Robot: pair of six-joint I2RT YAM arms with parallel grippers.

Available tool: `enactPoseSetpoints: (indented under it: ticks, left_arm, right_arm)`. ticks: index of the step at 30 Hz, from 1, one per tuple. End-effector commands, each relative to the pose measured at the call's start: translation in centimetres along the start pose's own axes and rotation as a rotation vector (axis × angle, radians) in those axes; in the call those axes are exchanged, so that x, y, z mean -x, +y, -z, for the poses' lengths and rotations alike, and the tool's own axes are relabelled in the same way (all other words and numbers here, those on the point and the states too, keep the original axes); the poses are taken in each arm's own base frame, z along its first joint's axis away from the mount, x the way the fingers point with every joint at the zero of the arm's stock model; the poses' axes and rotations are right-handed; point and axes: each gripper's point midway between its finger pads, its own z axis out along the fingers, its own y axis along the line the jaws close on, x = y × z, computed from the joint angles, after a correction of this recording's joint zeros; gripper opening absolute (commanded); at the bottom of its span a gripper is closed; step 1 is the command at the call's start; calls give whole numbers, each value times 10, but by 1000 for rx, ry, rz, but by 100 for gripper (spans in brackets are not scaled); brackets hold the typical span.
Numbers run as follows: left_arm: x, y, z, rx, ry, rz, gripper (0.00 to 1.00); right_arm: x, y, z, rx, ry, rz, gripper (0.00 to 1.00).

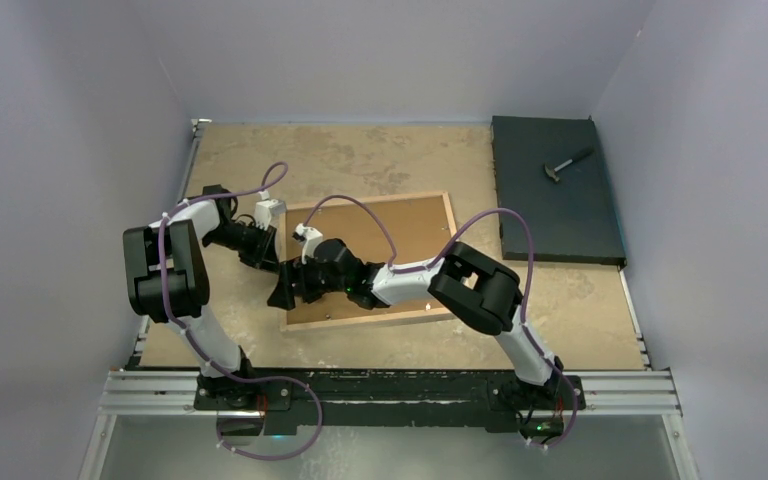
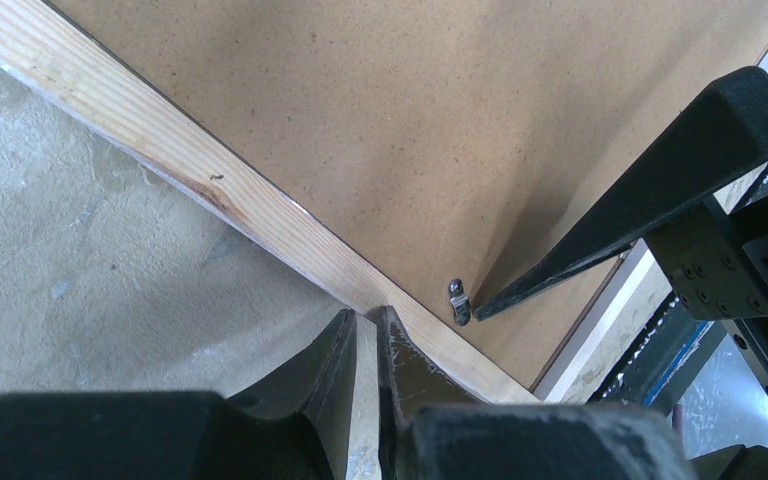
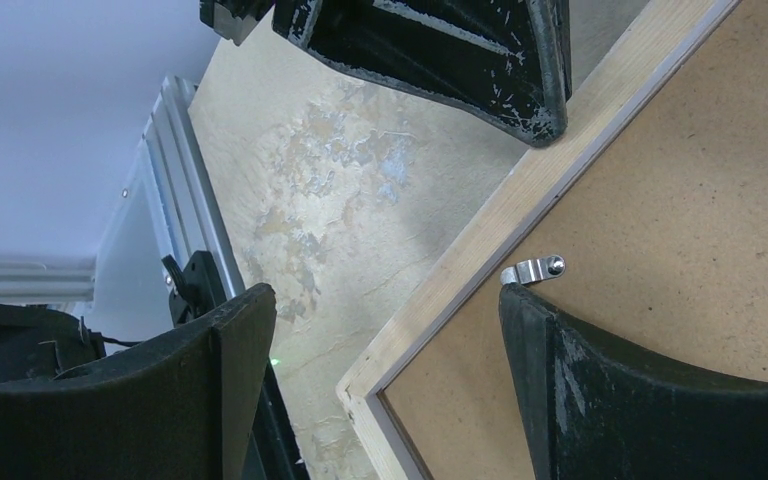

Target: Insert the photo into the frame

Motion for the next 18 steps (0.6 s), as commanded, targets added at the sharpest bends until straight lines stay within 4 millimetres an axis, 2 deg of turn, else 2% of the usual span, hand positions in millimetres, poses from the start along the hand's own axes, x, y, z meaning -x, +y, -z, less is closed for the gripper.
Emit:
enactPoseSetpoints:
  ticks: [1, 18]
  left_arm:
    - [0, -1, -1, -1, -5, -35, 10]
    - [-2, -2, -2, -4, -4, -38, 9]
  right_arm:
    - [2, -6, -6, -19, -8, 23, 85]
    - [4, -10, -12, -28, -8, 33, 84]
